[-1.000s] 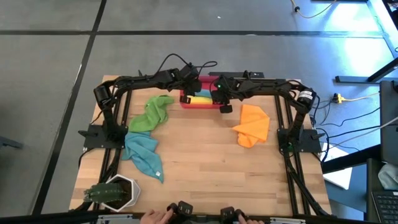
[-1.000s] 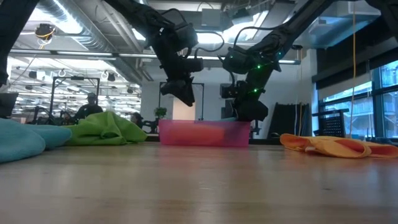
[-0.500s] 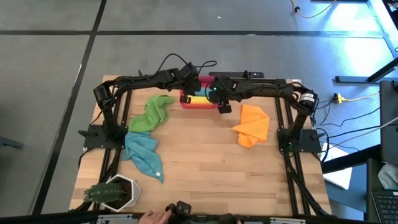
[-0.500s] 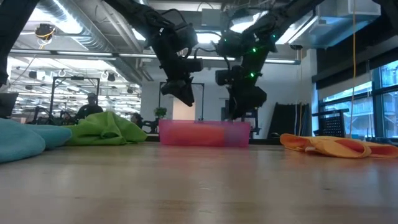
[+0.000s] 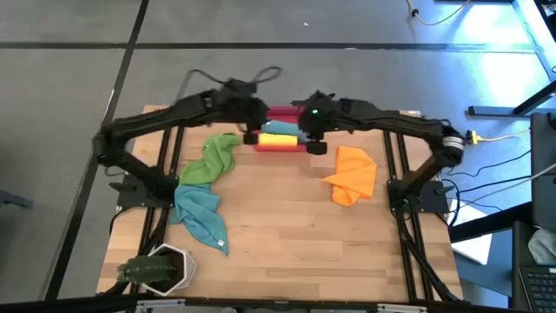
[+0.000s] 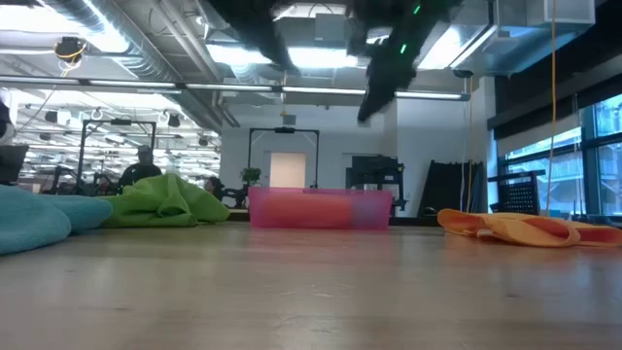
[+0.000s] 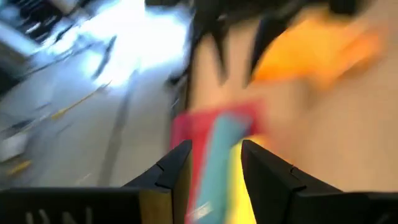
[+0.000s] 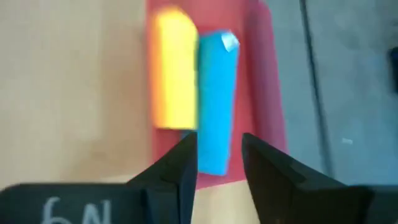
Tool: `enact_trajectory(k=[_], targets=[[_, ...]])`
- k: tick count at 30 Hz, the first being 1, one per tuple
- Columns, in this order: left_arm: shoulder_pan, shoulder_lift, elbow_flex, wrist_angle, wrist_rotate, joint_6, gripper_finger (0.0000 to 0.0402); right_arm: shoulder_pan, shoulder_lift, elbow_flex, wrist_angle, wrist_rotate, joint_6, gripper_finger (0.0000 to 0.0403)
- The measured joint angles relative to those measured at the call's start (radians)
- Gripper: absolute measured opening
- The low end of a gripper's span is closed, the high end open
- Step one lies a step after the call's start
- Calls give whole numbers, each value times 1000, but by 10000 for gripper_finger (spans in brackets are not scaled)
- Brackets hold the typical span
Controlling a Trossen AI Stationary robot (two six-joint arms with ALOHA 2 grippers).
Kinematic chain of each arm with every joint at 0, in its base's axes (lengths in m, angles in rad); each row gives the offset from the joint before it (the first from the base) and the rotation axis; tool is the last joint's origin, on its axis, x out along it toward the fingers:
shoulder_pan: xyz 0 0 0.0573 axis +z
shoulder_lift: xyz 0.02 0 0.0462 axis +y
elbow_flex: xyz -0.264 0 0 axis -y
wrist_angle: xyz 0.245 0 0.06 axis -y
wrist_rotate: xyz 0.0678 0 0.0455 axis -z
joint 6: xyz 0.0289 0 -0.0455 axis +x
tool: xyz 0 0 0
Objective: Roll microfiber towels into tight, uniform cylinder then place into a basket
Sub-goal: Roll the orange microfiber cloth
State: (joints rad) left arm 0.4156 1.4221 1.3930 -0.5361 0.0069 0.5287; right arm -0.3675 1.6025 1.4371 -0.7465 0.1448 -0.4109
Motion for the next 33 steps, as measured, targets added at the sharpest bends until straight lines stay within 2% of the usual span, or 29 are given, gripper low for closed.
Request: enact_trajectory(k=[3,5,14,19,23,28,33], targets=[[-3,-128,-9,-10,215,-137,126,13,-101,-27,-13,-101,110,114],[-12,-207,-45,-2,296,-213,126,37,-174,-85,31,-148,162,112],[-183,-476,-390,99,324,-466,126,244,-398,-541,530,-174,336,112],[-300,-590,-605,285,239,-565,126,361,-416,-778,902,-169,381,112],[-382,-679,-777,504,135,-587,126,416,-410,-914,1141,-90,372,112],[-419,-793,-928,706,-8,-572,126,432,-415,-984,1240,16,345,112],[-418,-860,-1019,729,-162,-489,126,413,-407,-997,1249,93,351,112]])
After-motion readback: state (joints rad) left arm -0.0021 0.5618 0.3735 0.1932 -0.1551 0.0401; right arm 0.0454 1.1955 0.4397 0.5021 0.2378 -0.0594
